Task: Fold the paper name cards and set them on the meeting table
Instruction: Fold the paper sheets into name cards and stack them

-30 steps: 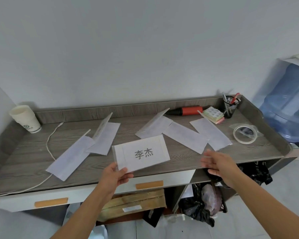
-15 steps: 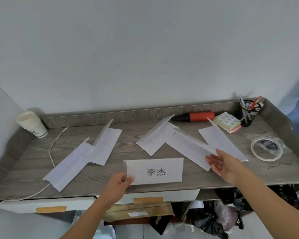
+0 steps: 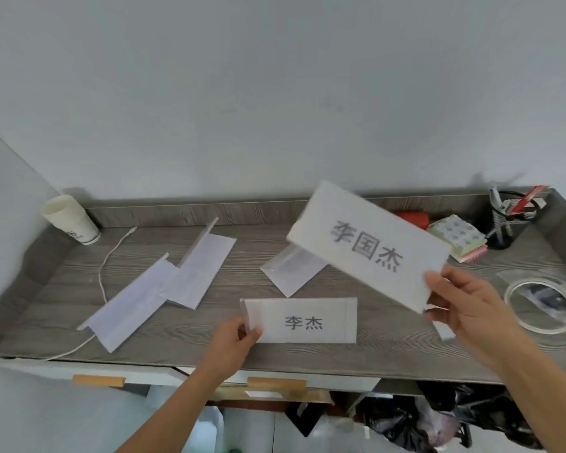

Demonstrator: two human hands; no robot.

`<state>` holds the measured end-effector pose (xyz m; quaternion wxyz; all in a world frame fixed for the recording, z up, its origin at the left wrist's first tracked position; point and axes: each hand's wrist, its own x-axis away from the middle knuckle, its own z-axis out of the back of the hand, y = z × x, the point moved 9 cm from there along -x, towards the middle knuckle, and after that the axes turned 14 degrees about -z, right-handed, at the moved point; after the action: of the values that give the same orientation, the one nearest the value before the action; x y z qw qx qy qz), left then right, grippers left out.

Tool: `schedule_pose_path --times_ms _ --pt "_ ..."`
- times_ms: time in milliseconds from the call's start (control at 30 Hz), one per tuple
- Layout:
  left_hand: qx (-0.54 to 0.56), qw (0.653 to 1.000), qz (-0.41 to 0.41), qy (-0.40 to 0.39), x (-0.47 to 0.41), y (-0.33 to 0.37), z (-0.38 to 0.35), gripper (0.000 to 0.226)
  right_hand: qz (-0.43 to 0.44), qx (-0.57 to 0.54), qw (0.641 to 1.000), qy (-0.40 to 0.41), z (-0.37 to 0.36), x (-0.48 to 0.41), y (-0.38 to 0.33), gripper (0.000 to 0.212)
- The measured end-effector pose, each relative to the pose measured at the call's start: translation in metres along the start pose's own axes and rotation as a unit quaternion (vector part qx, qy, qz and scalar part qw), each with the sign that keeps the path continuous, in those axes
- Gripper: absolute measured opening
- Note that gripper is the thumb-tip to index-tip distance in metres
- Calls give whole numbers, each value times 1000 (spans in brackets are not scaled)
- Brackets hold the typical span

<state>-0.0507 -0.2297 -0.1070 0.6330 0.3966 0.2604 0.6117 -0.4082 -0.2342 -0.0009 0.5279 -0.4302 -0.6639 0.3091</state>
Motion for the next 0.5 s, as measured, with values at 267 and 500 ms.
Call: schedule_pose_path --times_ms 267,500 --pt "171 981 74 56 0 -10 26 16 118 286 950 42 -67 6 9 24" --pt "185 981 30 57 7 13 31 22 103 306 945 57 -59 -20 61 12"
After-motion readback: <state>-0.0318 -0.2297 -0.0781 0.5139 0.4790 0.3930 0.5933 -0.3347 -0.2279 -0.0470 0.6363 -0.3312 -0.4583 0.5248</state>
